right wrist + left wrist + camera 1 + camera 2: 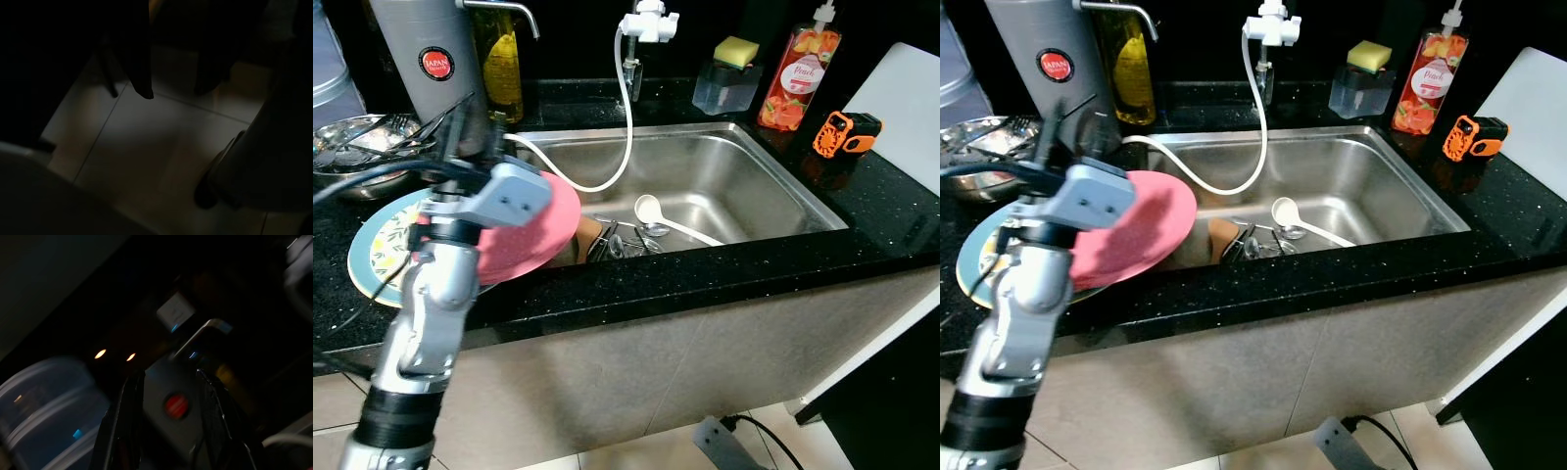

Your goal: Kitchen organization

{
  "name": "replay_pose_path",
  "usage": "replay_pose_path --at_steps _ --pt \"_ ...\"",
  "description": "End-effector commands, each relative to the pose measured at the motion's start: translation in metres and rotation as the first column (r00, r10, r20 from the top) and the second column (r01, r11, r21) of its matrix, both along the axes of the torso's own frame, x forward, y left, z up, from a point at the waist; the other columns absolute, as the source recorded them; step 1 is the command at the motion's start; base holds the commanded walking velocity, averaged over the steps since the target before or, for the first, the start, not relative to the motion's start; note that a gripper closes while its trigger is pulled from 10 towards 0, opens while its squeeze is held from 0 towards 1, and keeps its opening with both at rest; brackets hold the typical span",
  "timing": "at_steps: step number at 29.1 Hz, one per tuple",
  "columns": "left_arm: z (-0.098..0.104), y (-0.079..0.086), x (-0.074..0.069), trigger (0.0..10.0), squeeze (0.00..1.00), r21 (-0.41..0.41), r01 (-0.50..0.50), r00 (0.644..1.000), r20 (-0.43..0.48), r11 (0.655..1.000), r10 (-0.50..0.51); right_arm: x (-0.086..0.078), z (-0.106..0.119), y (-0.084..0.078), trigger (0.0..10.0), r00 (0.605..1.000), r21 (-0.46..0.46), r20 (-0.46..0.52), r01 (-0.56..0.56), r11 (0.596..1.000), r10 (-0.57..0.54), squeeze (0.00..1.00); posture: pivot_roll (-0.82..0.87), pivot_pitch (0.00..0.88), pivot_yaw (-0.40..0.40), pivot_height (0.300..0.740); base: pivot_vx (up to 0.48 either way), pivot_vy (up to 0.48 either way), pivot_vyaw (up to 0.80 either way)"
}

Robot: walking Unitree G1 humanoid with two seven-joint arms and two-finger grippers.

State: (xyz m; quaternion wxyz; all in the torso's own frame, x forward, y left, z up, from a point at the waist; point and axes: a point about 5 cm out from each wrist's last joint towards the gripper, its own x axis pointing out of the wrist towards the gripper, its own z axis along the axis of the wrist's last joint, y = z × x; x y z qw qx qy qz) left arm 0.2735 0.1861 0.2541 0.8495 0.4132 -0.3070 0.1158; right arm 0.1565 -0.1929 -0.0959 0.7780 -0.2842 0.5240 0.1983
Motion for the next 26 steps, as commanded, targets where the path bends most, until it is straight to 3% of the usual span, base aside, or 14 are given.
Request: replay_pose_path --at_steps 1,6,8,10,13,18,23,26 --pt "-0.005 0.006 -0.005 10.0 0.00 0.022 -0.052 0.999 -0.004 0.998 0.052 0.000 0.000 0.000 10.0 1.000 -0.009 0.005 -0.015 1.000 0.015 0.00 0.28 0.000 -0.084 0.740 0.000 0.000 0.00" --pt "-0.011 0.015 -0.023 10.0 0.00 0.015 -0.162 0.986 0.031 0.987 0.162 -0.003 -0.001 -0.002 10.0 1.000 -0.021 -0.001 -0.024 0.999 0.024 0.00 0.30 0.000 -0.087 0.740 0.000 0.000 0.00" --pt "-0.017 0.024 -0.038 10.0 0.00 0.015 -0.255 0.966 0.049 0.967 0.254 -0.009 -0.003 -0.004 10.0 0.999 -0.032 -0.015 -0.035 0.999 0.035 0.00 0.32 0.000 -0.088 0.740 0.000 0.000 0.00" --pt "-0.019 0.029 -0.045 10.0 0.00 0.015 -0.293 0.955 0.052 0.956 0.292 -0.011 -0.004 -0.004 10.0 0.999 -0.036 -0.022 -0.040 0.999 0.039 0.00 0.32 0.000 -0.088 0.740 0.000 0.000 0.00" --pt "-0.036 0.036 -0.062 10.0 0.00 0.088 -0.352 0.936 0.034 0.932 0.350 -0.014 -0.005 -0.003 10.0 0.998 -0.039 -0.030 -0.051 0.998 0.050 0.00 0.33 0.000 -0.095 0.740 0.000 0.000 0.00" --pt "-0.053 0.032 -0.075 10.0 0.00 0.174 -0.319 0.946 -0.004 0.932 0.325 -0.013 -0.005 -0.002 10.0 0.998 -0.039 -0.028 -0.061 0.997 0.060 0.00 0.33 0.000 -0.099 0.740 0.000 0.000 0.00" --pt "-0.077 0.016 -0.098 10.0 0.00 0.302 -0.181 0.973 -0.081 0.936 0.215 -0.007 -0.002 -0.003 10.0 0.998 -0.042 -0.005 -0.056 0.998 0.056 0.00 0.34 0.000 -0.094 0.740 0.000 0.000 0.00" --pt "-0.080 0.015 -0.103 10.0 0.00 0.317 -0.160 0.975 -0.099 0.935 0.201 -0.007 -0.002 -0.003 10.0 0.998 -0.042 -0.004 -0.055 0.998 0.055 0.00 0.34 0.000 -0.092 0.740 0.000 0.000 0.00"
